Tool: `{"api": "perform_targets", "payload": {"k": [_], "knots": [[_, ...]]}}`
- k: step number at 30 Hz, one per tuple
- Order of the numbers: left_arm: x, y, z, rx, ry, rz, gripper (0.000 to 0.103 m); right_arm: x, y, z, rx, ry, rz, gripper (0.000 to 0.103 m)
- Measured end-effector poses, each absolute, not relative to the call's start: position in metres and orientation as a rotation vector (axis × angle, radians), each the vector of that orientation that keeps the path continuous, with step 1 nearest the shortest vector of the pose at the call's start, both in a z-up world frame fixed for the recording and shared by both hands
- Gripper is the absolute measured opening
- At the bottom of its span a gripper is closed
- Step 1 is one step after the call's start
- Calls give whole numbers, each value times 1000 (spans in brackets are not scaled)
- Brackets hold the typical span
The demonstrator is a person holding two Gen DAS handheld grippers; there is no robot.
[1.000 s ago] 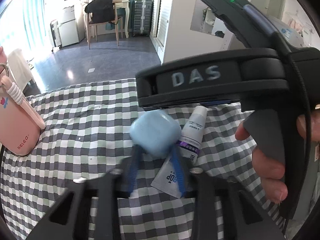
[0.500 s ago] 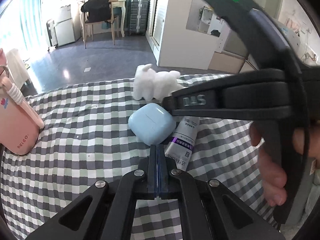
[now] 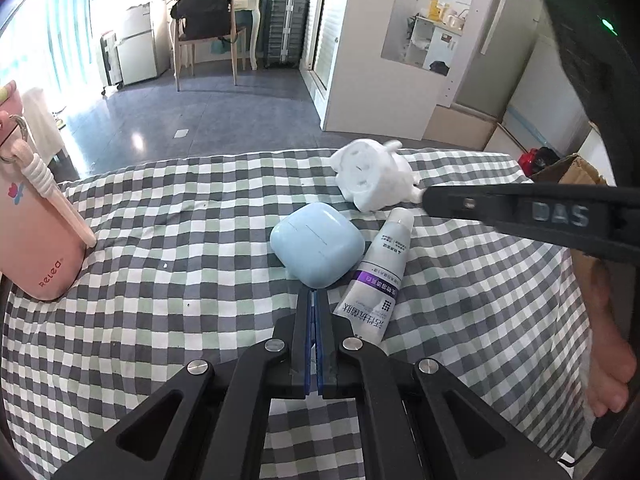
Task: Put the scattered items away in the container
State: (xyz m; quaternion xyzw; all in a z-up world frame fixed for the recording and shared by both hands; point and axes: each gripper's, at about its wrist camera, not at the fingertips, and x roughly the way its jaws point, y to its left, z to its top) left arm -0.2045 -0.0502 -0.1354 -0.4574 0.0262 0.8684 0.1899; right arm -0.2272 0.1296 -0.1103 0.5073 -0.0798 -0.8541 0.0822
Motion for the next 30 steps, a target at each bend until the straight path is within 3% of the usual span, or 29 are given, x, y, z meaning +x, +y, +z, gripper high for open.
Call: {"api": "perform_targets", "payload": {"k": [3, 5, 6, 7, 9, 11, 12, 24, 25, 26, 30], "knots": [[-198, -55, -134, -1280, 74, 2443, 2, -225, 134, -109, 1508, -240, -2594, 4], [-197, -57, -132, -1274, 77, 2447, 3, -225, 135, -105, 1485, -250, -2626, 43], [-198, -54, -130, -1274, 79, 2447, 4, -225, 135, -102, 1457, -257, -2645, 79], [-199, -53, -129, -1274, 82, 2446, 10, -224, 134, -97, 1408, -263, -2669, 83], [-204, -52, -125, -1268, 74, 2440, 28, -227, 133, -92, 1359, -226, -2679, 83], [-207, -53, -120, -1249, 60, 2461, 72, -233, 127, -91, 1353, -155, -2687, 83], [-206, -56, -118, -1233, 49, 2476, 76, -238, 123, -92, 1358, -126, -2688, 83], [-207, -65, -124, -1260, 50, 2448, 78, -279, 106, -133, 1461, 7, -2664, 82], [-206, -65, -126, -1260, 57, 2447, 78, -281, 108, -136, 1475, -2, -2663, 70], [-206, -63, -127, -1263, 62, 2445, 78, -282, 111, -138, 1482, -11, -2660, 65], [-209, -58, -130, -1277, 52, 2437, 78, -281, 119, -132, 1466, -71, -2654, 59]]}}
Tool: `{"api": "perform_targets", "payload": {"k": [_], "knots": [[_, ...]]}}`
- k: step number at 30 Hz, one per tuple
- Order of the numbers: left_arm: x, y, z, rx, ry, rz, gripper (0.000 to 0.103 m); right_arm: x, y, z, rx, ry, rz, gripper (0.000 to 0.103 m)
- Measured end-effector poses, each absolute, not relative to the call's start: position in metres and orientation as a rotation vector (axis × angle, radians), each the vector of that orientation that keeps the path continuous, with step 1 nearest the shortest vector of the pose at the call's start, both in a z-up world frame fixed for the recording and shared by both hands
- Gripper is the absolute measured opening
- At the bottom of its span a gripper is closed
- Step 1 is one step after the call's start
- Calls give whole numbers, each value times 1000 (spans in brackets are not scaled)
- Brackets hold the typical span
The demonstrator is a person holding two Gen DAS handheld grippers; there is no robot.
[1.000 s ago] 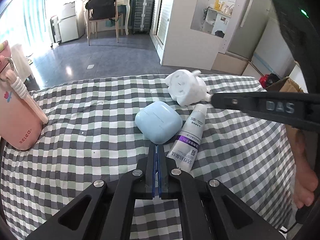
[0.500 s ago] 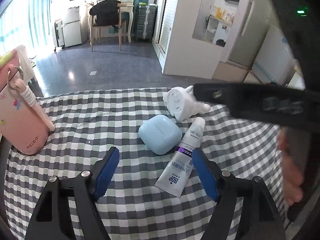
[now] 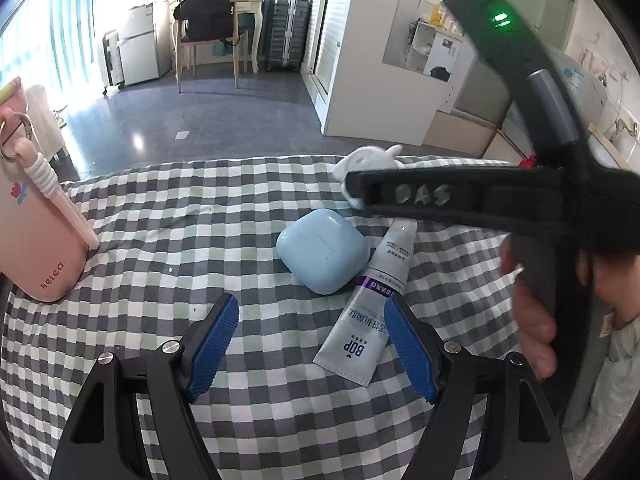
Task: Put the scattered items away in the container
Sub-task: 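Grasp the toothpaste tube with the left tool while the right tool grasps the white plush toy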
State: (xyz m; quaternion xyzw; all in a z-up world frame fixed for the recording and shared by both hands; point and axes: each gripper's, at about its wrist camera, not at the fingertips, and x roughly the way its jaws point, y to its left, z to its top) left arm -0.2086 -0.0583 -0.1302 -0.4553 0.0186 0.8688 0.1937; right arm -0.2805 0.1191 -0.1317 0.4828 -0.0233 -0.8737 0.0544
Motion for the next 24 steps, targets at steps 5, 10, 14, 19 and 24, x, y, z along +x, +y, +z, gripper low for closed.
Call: {"api": "perform_targets", "payload": {"k": [5, 10, 14, 19, 24], "knots": [[-207, -49, -130, -1253, 67, 2423, 78, -268, 125, -122, 1430, -114, -2677, 59], [-200, -20, -132, -1215, 139, 2401, 78, -255, 133, -99, 1366, -138, -2712, 59], [-202, -2, -144, -1266, 227, 2352, 36, -243, 141, -84, 1326, -171, -2739, 59], [-197, 1, -140, -1243, 228, 2366, 34, -227, 151, -70, 1298, -215, -2766, 59], [-182, -3, -120, -1176, 219, 2386, 10, -205, 160, -50, 1245, -255, -2788, 59]]}}
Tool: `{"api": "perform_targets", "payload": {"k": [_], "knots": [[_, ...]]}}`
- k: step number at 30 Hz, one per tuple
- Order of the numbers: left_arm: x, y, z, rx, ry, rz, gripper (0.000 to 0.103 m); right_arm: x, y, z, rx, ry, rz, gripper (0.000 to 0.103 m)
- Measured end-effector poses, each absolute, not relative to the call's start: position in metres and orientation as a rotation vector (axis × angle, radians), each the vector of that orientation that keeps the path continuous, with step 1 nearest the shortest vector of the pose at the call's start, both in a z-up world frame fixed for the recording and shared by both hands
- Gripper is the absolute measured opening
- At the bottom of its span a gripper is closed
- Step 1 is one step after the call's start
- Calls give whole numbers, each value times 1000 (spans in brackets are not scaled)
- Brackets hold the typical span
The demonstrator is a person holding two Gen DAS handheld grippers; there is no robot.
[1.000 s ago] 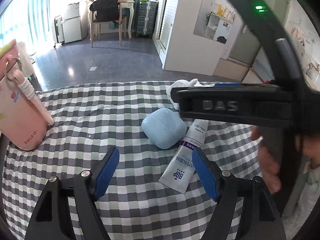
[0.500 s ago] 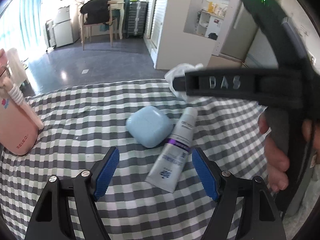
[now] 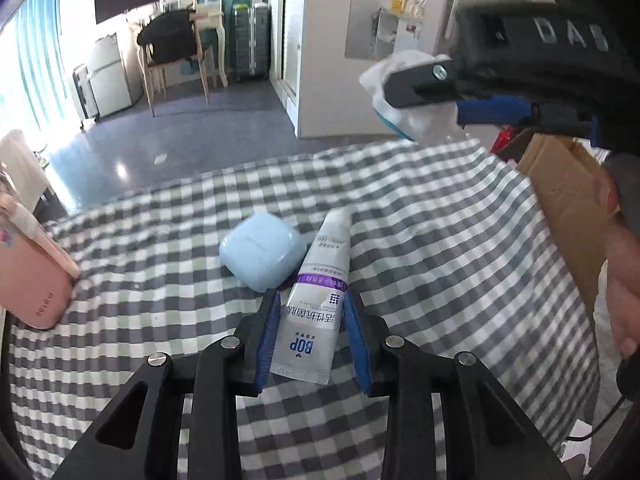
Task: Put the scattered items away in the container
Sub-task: 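Grasp the toothpaste tube with the left tool while the right tool grasps the white plush toy, then carry the toothpaste tube and plush toy into the cardboard box and release both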
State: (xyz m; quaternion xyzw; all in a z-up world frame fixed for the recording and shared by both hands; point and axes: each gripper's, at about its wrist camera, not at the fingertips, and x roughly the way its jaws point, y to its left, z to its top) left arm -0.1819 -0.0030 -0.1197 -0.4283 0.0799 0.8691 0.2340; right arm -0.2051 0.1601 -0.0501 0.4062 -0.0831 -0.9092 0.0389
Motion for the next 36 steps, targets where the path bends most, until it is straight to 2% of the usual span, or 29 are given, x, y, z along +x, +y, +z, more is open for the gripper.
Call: {"api": "perform_targets", "payload": {"k": [1, 10, 12, 14, 16, 21, 22, 23, 24, 31, 36], "knots": [[-180, -3, -115, -1176, 214, 2393, 4, -199, 163, -44, 1227, -263, -2796, 59], [-167, -4, -103, -1146, 248, 2384, 5, -156, 179, -19, 1159, -311, -2845, 59], [-170, 2, -109, -1137, 293, 2412, 13, -152, 185, -20, 1168, -326, -2845, 59], [-177, 9, -119, -1156, 334, 2418, 46, -147, 190, -21, 1180, -333, -2844, 59], [-186, 17, -129, -1181, 348, 2426, 58, -142, 196, -22, 1182, -339, -2847, 59], [-200, 23, -142, -1265, 308, 2420, 59, -136, 211, -17, 1162, -363, -2869, 59], [-200, 23, -142, -1262, 315, 2421, 56, -135, 214, -16, 1158, -370, -2873, 59], [-198, 24, -142, -1258, 327, 2422, 32, -135, 215, -16, 1154, -376, -2875, 59], [-196, 25, -140, -1257, 337, 2426, 28, -134, 216, -15, 1150, -382, -2876, 59], [-178, 12, -116, -1200, 253, 2468, 28, -121, 220, -11, 1128, -407, -2876, 59], [-161, 14, -87, -1141, 255, 2462, 28, -105, 226, 1, 1089, -420, -2902, 59]]}}
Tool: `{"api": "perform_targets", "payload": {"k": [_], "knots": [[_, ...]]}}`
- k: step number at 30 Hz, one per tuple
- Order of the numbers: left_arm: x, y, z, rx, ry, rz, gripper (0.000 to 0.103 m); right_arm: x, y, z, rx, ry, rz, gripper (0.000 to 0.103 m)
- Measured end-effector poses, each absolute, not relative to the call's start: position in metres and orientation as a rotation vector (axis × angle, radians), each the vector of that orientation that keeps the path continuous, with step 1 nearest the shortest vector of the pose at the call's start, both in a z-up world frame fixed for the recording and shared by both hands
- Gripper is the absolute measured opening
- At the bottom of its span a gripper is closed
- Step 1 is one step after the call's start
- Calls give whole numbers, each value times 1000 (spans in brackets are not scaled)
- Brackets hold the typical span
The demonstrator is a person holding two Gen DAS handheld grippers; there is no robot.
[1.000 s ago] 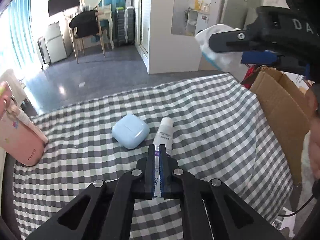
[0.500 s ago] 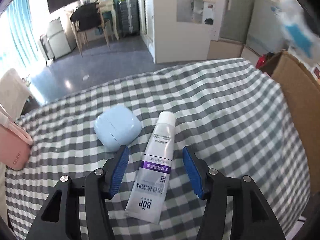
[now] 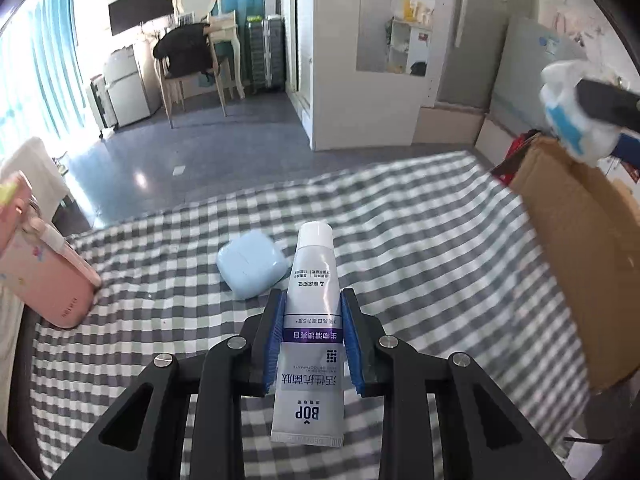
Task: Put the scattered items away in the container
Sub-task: 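Carry the toothpaste tube and plush toy into the cardboard box and release both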
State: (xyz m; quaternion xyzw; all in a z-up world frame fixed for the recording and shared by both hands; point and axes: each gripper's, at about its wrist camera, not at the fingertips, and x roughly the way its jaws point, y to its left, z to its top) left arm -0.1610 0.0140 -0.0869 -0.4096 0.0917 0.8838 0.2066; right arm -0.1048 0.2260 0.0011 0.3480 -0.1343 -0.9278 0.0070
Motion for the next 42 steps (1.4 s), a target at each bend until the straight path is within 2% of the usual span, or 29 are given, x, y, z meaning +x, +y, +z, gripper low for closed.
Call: {"api": "perform_targets", "payload": {"k": [5, 13, 22, 24, 26, 27, 28, 29, 31, 38, 42], "knots": [[-135, 40, -49, -1040, 250, 2384, 28, -76, 243, 18, 1032, -448, -2954, 59], [-91, 133, 20, -803, 247, 2170, 28, -2, 319, 45, 940, -551, -3155, 59], [-70, 245, -5, -855, 354, 2007, 28, 39, 408, -14, 1166, -827, -3195, 59], [-66, 255, -8, -860, 391, 2008, 34, 37, 420, -32, 1237, -870, -3177, 59], [-64, 262, -12, -875, 414, 2012, 70, 35, 429, -45, 1281, -917, -3164, 60], [-63, 262, -14, -878, 421, 2023, 79, 35, 433, -50, 1290, -937, -3159, 60], [-62, 261, -14, -873, 421, 2033, 92, 36, 436, -52, 1291, -944, -3153, 61], [-63, 258, -13, -865, 412, 2044, 98, 36, 438, -54, 1286, -953, -3145, 61], [-65, 251, -9, -855, 382, 2054, 100, 36, 440, -56, 1269, -956, -3132, 72], [-81, 222, -3, -880, 333, 2137, 100, 36, 430, -51, 1206, -1027, -3115, 74], [-90, 191, 4, -876, 298, 2207, 100, 34, 417, -42, 1214, -956, -3145, 80]]}}
